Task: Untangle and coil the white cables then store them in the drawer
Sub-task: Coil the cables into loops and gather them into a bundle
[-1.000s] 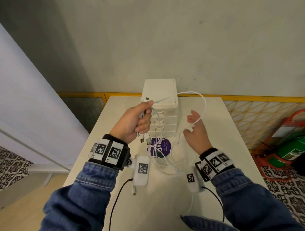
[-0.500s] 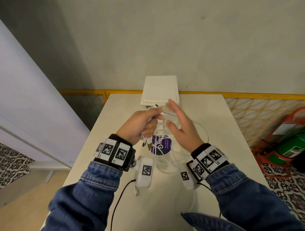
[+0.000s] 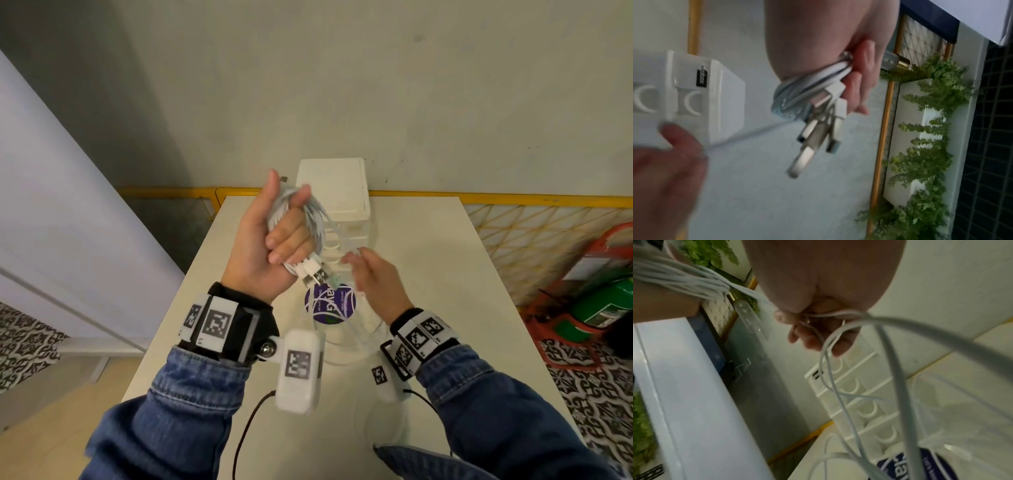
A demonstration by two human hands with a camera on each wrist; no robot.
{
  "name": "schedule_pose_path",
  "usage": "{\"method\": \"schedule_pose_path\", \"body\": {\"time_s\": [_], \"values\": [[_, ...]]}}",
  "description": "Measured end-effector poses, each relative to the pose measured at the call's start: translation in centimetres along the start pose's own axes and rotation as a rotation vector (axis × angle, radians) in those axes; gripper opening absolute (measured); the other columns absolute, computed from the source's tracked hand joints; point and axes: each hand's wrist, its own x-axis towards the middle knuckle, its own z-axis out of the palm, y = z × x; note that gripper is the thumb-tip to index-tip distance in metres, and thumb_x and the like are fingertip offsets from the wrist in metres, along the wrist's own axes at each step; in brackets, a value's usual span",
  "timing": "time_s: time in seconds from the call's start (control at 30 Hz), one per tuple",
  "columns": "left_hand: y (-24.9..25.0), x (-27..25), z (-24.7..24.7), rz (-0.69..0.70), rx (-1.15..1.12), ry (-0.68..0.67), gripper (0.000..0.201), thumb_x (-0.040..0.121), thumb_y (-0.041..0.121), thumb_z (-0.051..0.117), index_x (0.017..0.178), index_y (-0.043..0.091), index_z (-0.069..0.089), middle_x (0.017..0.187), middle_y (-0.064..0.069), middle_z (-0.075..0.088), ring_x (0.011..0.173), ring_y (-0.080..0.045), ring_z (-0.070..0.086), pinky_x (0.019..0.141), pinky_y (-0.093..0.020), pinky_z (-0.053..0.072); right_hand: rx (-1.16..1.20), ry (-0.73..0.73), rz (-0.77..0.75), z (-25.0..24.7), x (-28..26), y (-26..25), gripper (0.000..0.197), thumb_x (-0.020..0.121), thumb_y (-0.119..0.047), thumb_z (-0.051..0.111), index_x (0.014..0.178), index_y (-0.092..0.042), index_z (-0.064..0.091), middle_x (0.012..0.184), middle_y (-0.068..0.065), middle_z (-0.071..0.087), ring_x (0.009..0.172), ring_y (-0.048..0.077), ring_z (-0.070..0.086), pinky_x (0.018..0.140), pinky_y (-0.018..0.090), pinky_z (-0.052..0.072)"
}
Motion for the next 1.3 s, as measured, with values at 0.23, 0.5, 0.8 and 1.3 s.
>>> {"method": "schedule_pose_path", "body": {"time_s": [0.23,0.5,0.8,1.3], "values": [[-3.2,-0.4,-1.4,-0.196,0.169,0.109,0.030,0.080,0.033,0.069,0.089,0.003,0.070,0.032,0.008,0.038,0.024,-0.003,0.033,0.031,-0.019,0.023,-0.237,0.287,0.081,-3.8,3.3,2.1,0.033,0.099,-0.031,0.033,0.110,-0.014,0.059,0.101,0.010,0.068,0.090,0.029,0.060,0.075,0.033,0.045],[-3.0,0.7,-1.3,-0.113,-0.075,0.123,0.039,0.092,0.038,0.045,0.068,0.009,0.056,0.032,0.004,0.040,0.025,-0.008,0.025,0.035,-0.018,0.018,-0.331,-0.135,0.031,0.6,-0.4,3.7,0.032,0.100,-0.035,0.031,0.107,-0.018,0.056,0.073,-0.003,0.060,0.064,0.017,0.056,0.063,0.031,0.041],[0.0,0.5,-2.6,0.453,-0.040,0.424,0.049,0.096,0.053,0.033,0.080,0.016,0.061,0.036,0.006,0.036,0.030,-0.005,0.033,0.038,-0.016,0.031,-0.390,-0.264,-0.098,3.8,-2.5,4.7,0.018,0.086,-0.024,0.047,0.073,-0.014,0.053,0.068,0.002,0.065,0.065,0.024,0.057,0.072,0.035,0.047],[2.1,-1.2,-5.6,0.759,0.712,1.027,0.040,0.098,0.045,0.036,0.102,0.014,0.062,0.047,0.010,0.041,0.045,-0.008,0.038,0.049,-0.024,0.035,-0.236,-0.281,-0.353,2.3,-3.5,1.2,0.041,0.094,-0.046,0.035,0.079,-0.014,0.056,0.056,0.005,0.053,0.054,0.021,0.048,0.058,0.037,0.041]]}}
